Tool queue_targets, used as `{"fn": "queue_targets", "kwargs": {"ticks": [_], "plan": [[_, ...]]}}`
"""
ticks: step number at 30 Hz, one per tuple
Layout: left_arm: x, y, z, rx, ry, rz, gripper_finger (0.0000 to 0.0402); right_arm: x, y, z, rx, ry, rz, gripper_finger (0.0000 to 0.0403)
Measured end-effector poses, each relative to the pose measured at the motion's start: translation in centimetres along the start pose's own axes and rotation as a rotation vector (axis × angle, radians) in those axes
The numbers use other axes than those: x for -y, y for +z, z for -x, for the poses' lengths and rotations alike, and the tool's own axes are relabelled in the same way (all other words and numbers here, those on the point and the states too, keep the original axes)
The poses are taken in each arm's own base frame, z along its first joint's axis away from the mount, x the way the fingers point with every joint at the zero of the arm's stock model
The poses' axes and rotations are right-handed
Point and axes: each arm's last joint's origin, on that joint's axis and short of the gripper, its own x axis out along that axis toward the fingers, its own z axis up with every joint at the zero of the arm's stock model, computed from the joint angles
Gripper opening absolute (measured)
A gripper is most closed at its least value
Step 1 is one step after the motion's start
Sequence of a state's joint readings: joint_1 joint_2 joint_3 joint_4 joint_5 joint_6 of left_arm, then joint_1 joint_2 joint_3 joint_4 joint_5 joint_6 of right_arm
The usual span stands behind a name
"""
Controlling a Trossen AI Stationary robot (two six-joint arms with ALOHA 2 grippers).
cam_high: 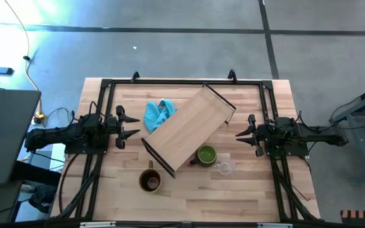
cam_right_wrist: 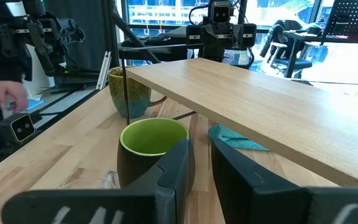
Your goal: Stack small to large cups/mugs on shelf
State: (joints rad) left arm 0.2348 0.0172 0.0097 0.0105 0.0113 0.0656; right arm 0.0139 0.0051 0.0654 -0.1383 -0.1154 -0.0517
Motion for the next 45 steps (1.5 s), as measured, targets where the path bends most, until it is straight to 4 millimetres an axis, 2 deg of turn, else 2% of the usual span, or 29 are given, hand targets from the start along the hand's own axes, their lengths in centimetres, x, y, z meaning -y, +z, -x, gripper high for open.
{"fn": "queue_targets", "kwargs": {"ticks": [37, 42, 45], "plan": [[0.0, 0.0, 0.0, 0.0, 0.002, 0.0, 0.02, 0.0, 0.0, 0.0, 0.001, 0.0, 0.058, 0.0064], [0.0, 0.0, 0.0, 0.003, -0.009, 0.026, 0.02, 0.1, 0.7, 0.0, 0.075, -0.031, -0.098, 0.0064], [0.2, 0.5, 0.0, 0.053, -0.081, 0.158, 0.02, 0.3, 1.2, 0.1, 0.13, -0.087, -0.157, 0.0064]]}}
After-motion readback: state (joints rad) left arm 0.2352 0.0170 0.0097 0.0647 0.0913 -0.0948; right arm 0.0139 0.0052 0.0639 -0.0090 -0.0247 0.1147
